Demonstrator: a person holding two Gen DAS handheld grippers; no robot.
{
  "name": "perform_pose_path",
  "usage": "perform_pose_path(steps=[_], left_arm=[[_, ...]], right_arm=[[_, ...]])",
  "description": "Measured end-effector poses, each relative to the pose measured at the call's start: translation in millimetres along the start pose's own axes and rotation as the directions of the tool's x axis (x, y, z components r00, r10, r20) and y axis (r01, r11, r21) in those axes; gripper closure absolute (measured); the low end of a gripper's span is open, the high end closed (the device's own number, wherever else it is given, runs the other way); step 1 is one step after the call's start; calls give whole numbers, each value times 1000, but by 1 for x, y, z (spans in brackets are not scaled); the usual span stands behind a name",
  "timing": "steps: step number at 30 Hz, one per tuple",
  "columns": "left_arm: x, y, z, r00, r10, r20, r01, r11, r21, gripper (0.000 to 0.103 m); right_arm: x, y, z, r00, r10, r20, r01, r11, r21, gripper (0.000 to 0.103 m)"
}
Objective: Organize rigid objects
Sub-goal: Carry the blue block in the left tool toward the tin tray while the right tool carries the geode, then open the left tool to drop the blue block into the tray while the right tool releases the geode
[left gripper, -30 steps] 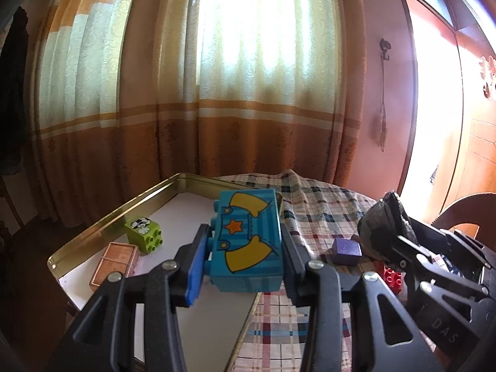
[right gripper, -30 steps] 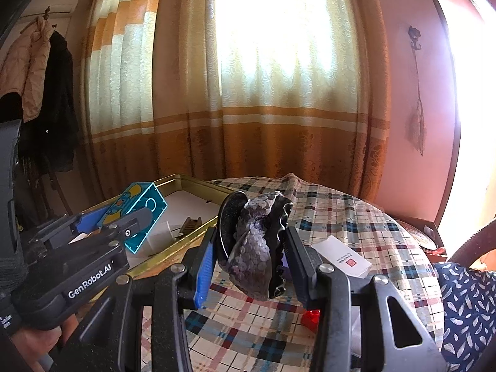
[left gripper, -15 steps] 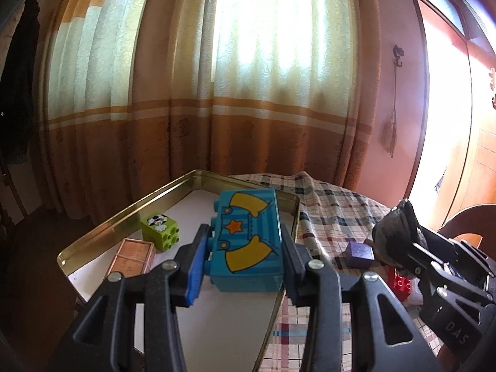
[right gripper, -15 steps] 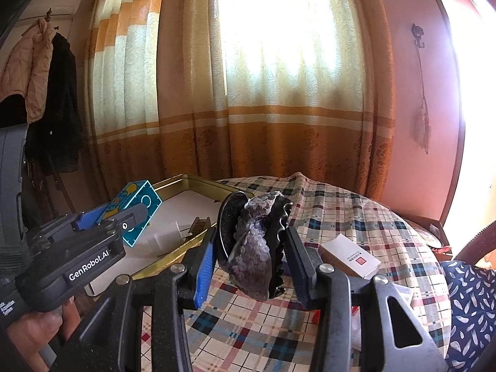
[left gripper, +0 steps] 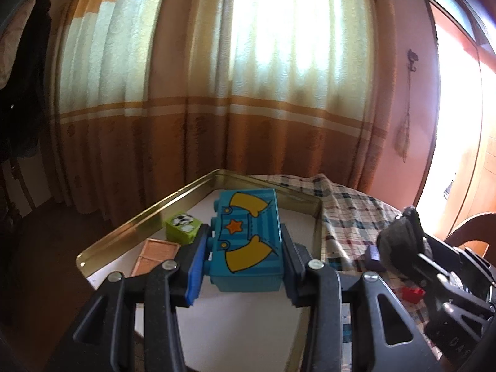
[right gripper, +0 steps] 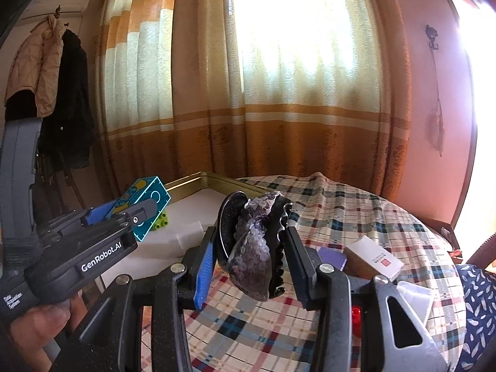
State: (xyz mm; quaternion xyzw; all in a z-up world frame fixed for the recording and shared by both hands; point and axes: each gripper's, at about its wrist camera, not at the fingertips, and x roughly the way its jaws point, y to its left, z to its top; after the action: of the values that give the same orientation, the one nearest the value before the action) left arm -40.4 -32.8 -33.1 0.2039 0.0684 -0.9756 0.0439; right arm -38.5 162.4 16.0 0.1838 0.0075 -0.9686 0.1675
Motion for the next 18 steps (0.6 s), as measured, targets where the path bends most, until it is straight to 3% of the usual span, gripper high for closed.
perform_pose_path(steps=[18], left_arm=[[12, 42, 14, 996, 78, -46, -79, 997, -26, 62]], right_arm=[[39, 25, 13, 994, 84, -66, -86, 996, -27, 57]])
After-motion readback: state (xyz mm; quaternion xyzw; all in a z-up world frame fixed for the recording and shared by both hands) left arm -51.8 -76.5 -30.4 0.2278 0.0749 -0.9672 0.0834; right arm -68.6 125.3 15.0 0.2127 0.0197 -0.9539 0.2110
